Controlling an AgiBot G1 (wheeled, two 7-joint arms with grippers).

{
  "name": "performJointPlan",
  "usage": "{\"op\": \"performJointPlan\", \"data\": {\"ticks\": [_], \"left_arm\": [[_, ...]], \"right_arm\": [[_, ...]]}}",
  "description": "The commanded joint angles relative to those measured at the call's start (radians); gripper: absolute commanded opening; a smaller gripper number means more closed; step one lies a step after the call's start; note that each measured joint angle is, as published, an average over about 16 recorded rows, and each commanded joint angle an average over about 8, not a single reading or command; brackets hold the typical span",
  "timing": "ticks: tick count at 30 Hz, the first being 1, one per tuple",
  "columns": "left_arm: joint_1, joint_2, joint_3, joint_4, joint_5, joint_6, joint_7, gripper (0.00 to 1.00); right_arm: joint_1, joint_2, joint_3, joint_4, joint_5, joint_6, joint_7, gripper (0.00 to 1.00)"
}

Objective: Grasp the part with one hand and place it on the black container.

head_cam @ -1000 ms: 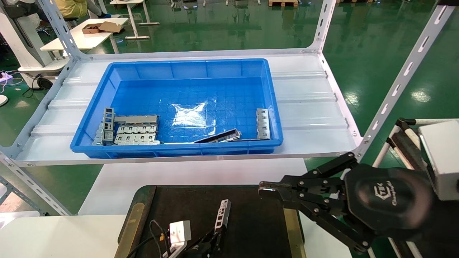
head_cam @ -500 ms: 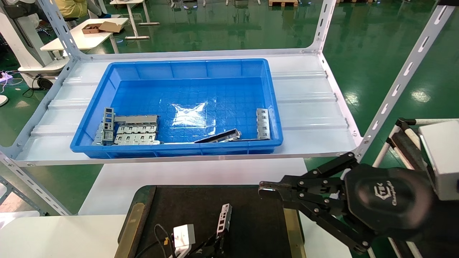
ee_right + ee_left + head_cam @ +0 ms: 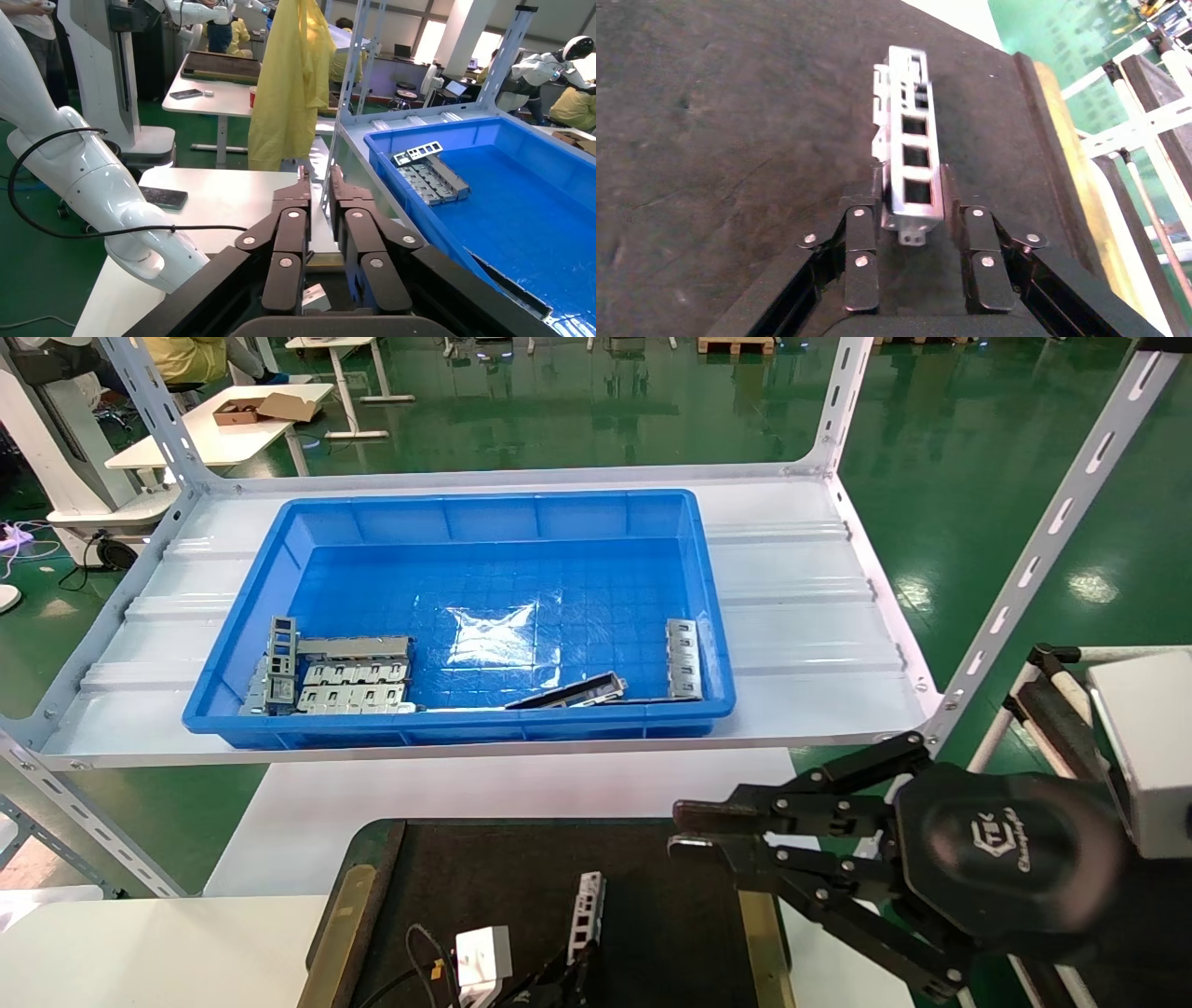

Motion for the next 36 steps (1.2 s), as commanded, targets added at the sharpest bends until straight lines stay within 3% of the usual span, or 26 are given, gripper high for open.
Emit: {"op": "performJointPlan", "data": {"ticks": [1, 13, 22, 36], "left_arm": [[0.000, 0.001, 0.003, -0.003, -0.001, -0.002, 0.002, 1.00], [-0.009, -0.117, 0.000, -0.109, 0.035, 0.126, 0.025, 1.00], [-0.030, -0.221, -0.081, -0.138, 0.066, 0.389, 0.068, 1.00], [-0.032, -0.366, -0.236, -0.134, 0.026, 0.772, 0.242, 1.00]], "right_arm": [[0.000, 0.000, 0.000, 0.000, 0.000, 0.000, 0.000, 1.00], [0.000, 0.000, 0.000, 0.000, 0.000, 0.000, 0.000, 1.00], [0.000, 0.000, -0.001, 0.000, 0.001, 0.000, 0.000, 1.00], [0.000, 0.000, -0.001, 0.000, 0.001, 0.001, -0.001, 1.00]]}}
